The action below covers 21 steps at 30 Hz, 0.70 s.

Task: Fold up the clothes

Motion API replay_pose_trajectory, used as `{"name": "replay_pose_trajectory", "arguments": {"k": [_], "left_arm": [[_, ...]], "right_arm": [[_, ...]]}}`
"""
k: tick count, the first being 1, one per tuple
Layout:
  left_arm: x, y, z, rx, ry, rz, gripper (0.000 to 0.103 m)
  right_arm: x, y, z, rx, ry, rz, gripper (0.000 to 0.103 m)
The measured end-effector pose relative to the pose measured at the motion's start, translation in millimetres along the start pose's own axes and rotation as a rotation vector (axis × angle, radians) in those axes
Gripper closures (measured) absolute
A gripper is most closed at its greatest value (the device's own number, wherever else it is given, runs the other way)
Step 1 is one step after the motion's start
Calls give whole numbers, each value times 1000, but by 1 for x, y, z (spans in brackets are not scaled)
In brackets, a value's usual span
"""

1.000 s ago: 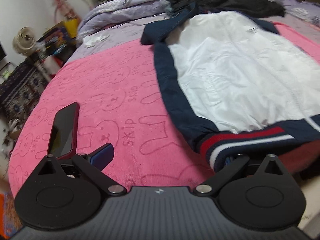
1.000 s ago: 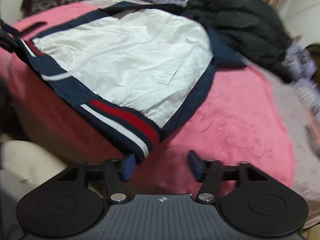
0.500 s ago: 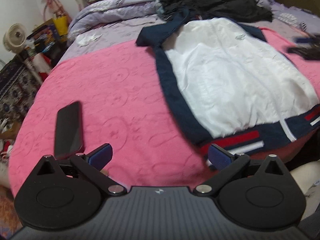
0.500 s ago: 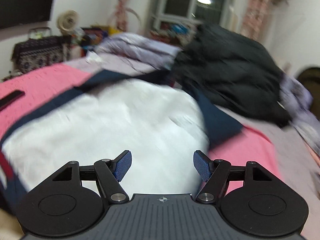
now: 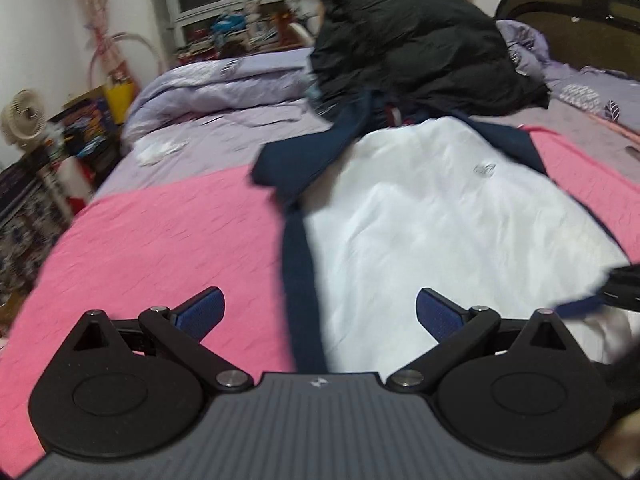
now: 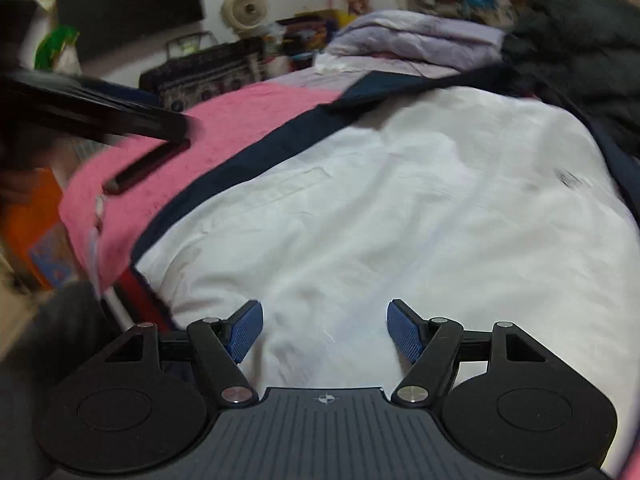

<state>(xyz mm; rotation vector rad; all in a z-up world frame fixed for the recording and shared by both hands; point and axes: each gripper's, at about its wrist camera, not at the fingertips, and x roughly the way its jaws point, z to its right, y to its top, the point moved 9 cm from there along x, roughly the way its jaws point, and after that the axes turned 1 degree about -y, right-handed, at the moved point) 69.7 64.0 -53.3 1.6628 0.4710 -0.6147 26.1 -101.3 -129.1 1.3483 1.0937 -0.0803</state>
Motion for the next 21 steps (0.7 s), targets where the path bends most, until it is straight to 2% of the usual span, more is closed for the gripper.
{"name": "replay_pose_trajectory", "arguments": {"k": [2, 5, 8, 9, 11, 15, 17, 18, 20, 21], "left_arm": [[30, 6, 25, -19, -46, -13, 0], [68, 5, 60, -46, -125, -48, 0], [99, -19, 82, -22, -153, -120, 0], [108, -30, 87, -12, -154, -140, 0], [109, -41, 87, -32, -165, -37, 0], [108, -45, 86, -41, -168, 2, 0], [110, -46, 85, -50, -172, 17, 0], [110, -43, 85, -54, -174, 22, 0], [110, -42, 85, -62, -178, 32, 0], [110, -42, 85, -67, -182, 36, 0]], "right_arm": [[-22, 14, 38, 51, -95, 41, 32], [-46, 51, 103, 63, -327, 130, 24], [-36, 99, 161, 39, -524, 178, 22], [-24, 118, 178, 32, -568, 185, 22], [10, 157, 209, 6, -633, 198, 22], [106, 232, 267, 25, -720, 186, 23], [160, 252, 296, 54, -754, 128, 24], [186, 256, 311, 56, -777, 61, 25], [230, 244, 338, 39, -814, -128, 49], [243, 238, 349, 41, -822, -195, 83]]}}
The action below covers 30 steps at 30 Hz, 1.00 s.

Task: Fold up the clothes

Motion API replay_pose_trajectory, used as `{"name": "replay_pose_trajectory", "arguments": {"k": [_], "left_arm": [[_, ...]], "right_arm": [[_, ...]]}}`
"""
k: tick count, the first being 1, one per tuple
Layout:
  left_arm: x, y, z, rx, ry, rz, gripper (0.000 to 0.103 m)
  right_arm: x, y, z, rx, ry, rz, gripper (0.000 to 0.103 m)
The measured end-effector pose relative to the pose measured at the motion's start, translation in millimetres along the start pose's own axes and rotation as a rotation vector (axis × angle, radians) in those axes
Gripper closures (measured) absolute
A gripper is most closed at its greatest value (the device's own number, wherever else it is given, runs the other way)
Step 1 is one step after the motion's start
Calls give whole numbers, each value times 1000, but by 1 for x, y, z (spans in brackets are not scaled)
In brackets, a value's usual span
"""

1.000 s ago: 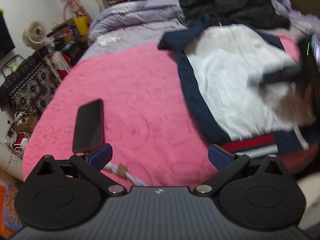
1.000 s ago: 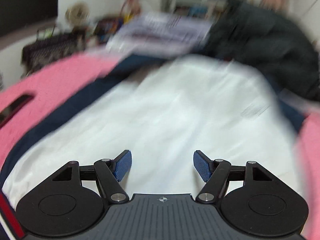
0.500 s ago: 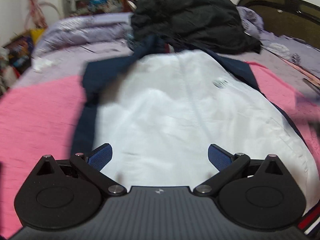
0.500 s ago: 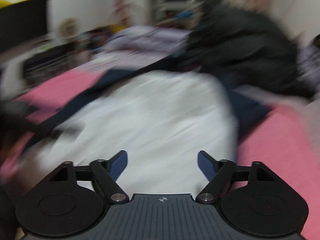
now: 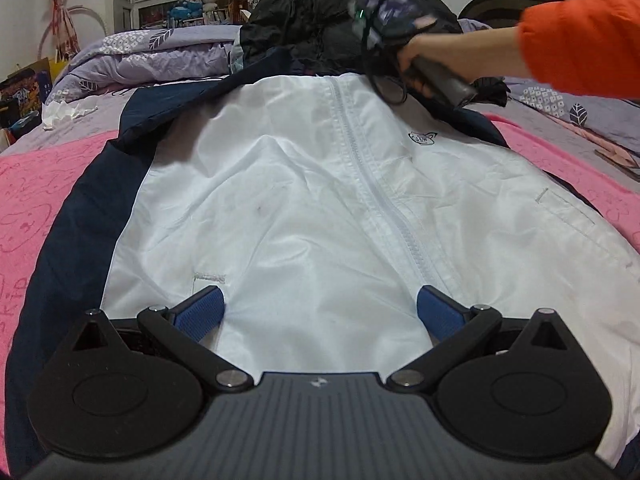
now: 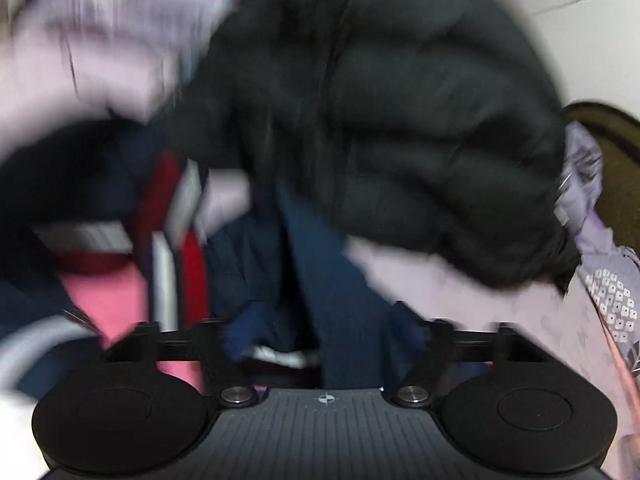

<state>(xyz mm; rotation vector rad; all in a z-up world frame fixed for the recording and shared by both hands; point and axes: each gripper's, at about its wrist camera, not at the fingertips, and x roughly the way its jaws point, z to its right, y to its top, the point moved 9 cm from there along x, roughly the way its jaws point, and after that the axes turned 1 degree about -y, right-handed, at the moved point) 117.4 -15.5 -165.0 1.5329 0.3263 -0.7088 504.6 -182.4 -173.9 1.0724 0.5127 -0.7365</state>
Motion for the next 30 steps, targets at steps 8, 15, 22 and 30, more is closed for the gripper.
{"name": "replay_pose_trajectory", "arguments": {"k": [8, 15, 22, 30], "left_arm": [[-1, 1, -1, -12, -7, 15, 0], [-2, 0, -2, -10, -5, 16, 0], [-3, 0, -4, -7, -5, 17, 0], [-5, 0, -4, -11, -10, 23, 0]], "right_arm": [[-61, -34, 191, 306, -349, 266, 98], [-65, -231, 330, 397, -402, -190, 70], [-128, -231, 271, 399, -253, -16, 27], [-167, -37, 63, 468, 580, 133, 5]]}}
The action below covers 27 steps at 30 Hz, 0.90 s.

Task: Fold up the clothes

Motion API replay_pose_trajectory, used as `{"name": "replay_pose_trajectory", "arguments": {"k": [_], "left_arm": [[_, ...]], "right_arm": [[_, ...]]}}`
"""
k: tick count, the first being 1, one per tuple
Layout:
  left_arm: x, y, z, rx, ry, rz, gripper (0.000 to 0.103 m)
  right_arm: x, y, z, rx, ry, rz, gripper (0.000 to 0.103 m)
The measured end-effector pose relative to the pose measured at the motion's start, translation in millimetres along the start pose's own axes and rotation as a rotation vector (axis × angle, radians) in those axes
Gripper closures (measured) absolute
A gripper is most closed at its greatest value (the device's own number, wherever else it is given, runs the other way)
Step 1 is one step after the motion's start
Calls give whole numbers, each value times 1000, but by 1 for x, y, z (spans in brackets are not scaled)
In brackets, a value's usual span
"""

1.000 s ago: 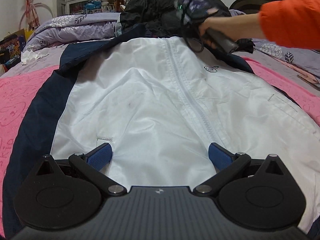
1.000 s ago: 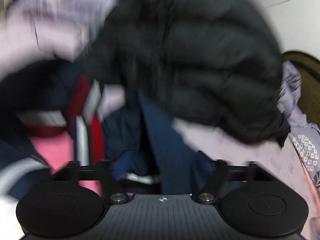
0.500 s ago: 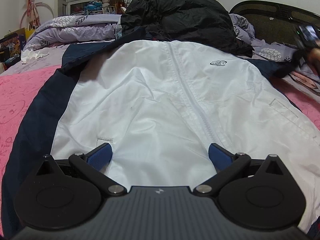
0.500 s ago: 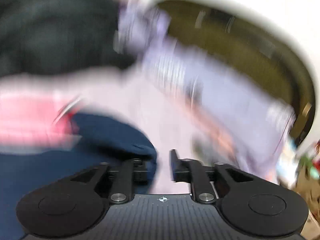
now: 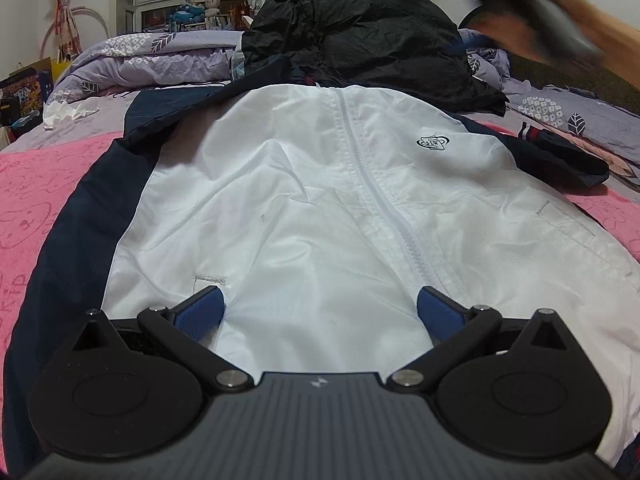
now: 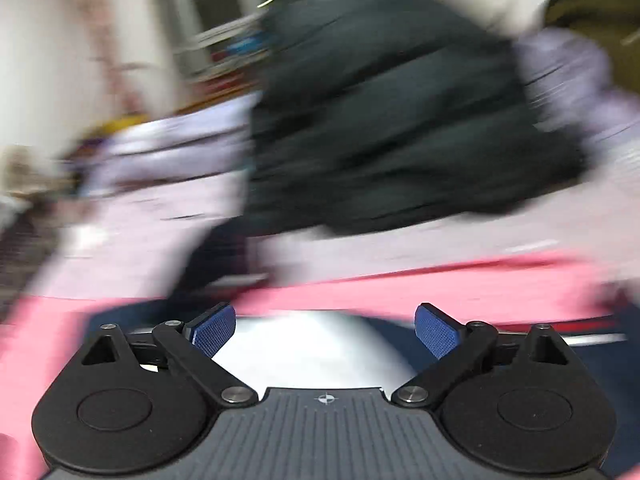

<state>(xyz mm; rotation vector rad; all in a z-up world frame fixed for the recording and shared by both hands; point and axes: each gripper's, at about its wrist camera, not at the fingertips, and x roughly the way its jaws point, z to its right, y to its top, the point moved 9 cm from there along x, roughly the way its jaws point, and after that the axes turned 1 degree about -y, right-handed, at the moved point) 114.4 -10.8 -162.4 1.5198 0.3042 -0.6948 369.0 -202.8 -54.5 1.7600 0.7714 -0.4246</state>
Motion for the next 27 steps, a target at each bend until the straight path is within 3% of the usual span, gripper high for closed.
{"name": "replay_pose_trajectory", "arguments": {"k": [1, 3, 5, 6, 8, 10, 12, 15, 17, 18, 19, 20, 23, 27], "left_arm": [[0, 0, 0, -2, -2, 1, 0], [0, 0, -1, -7, -5, 6, 0], [-1, 0, -2, -15, -12, 12, 0], [-1, 0, -2, -19, -15, 15, 0], [-1, 0, -3, -27, -18, 21, 0], [-2, 1, -3, -32, -21, 26, 0], [-2, 1, -4, -42, -29, 29, 0], [-3, 2, -4, -48, -32, 31, 0], [-2, 1, -4, -44, -27, 29, 0], [-2, 1, -3, -43, -27, 28, 0], [-2, 1, -3, -43, -26, 28, 0], [-2, 1, -3, -45, -27, 28, 0], [-2, 1, -3, -44, -27, 29, 0], [-3, 1, -3, -46, -27, 31, 0]], "right_arm": [[30, 5, -31, 14, 63, -55, 4], [92, 10, -80, 46, 83, -153, 5], [144, 7, -108, 76, -24, -224, 46], [167, 4, -120, 89, -92, -260, 100], [194, -1, -153, 66, -164, -284, 98], [192, 1, -215, -86, -92, -213, 98], [169, -13, -293, -287, 78, -152, 98], [105, -58, -393, -493, 468, -144, 96], [70, -89, -422, -620, 576, -138, 83], [57, -101, -428, -670, 597, -130, 56], [50, -107, -425, -697, 584, -116, 27], [44, -110, -417, -719, 568, -101, 21], [50, -96, -354, -728, 444, -64, 21], [85, -43, -202, -538, 71, -69, 22]]}}
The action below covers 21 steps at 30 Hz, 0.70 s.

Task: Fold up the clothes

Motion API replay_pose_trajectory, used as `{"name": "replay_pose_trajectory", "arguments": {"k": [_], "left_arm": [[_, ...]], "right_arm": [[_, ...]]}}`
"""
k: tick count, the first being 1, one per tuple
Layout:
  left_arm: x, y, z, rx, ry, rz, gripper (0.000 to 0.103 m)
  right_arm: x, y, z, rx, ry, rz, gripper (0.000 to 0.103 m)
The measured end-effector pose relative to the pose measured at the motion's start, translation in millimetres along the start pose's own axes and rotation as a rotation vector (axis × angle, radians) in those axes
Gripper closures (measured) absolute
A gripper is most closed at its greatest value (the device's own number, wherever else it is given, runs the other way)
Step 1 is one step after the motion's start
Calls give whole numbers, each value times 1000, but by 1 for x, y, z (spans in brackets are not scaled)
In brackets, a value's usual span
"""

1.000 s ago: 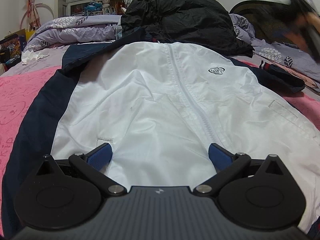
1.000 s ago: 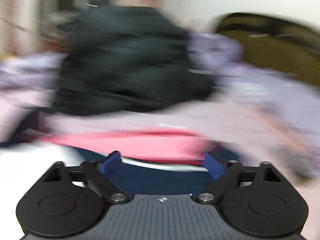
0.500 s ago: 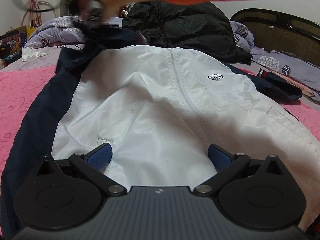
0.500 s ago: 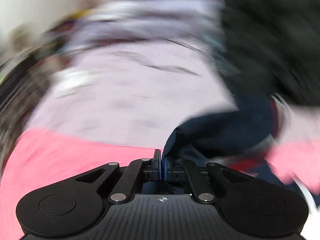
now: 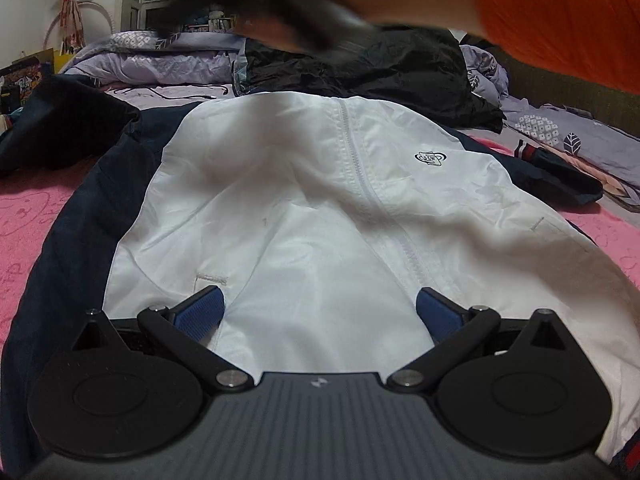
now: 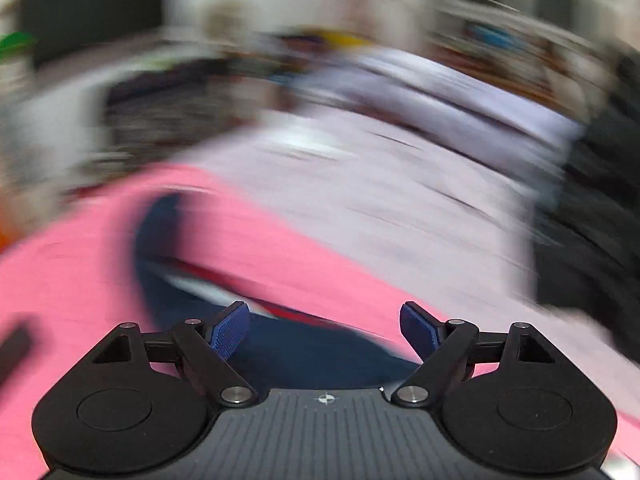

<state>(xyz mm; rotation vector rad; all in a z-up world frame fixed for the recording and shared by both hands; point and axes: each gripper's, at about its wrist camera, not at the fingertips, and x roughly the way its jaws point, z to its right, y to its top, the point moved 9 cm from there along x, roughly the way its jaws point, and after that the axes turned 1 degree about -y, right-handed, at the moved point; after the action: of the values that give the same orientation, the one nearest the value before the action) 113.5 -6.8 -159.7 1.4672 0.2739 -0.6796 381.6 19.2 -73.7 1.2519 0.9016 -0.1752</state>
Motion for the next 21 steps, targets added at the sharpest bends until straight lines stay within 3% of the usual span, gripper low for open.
{"name": "replay_pose_trajectory", "arguments": {"k": [4, 6, 9, 12, 17, 19, 21], "left_arm": [[0, 0, 0, -2, 0, 1, 0], [0, 0, 0, -1, 1, 0, 0], [-1, 0, 0, 0, 2, 0, 0], [-1, 0, 0, 0, 2, 0, 0], [-2, -1, -1, -2, 1, 1, 0], [-1, -1, -1, -1, 1, 1, 0], [-1, -1, -1, -1, 2, 1, 0]], "right_arm": [[12, -48, 171, 314, -307, -92, 24], [11, -86, 216, 409, -326, -189, 25], [-7, -137, 214, 451, -141, -275, 24], [-33, -172, 178, 323, -85, -287, 23], [-63, -165, 131, 58, -34, -273, 25], [-68, -147, 140, 43, -25, -222, 23], [-59, -128, 159, 104, -65, -184, 22]]}}
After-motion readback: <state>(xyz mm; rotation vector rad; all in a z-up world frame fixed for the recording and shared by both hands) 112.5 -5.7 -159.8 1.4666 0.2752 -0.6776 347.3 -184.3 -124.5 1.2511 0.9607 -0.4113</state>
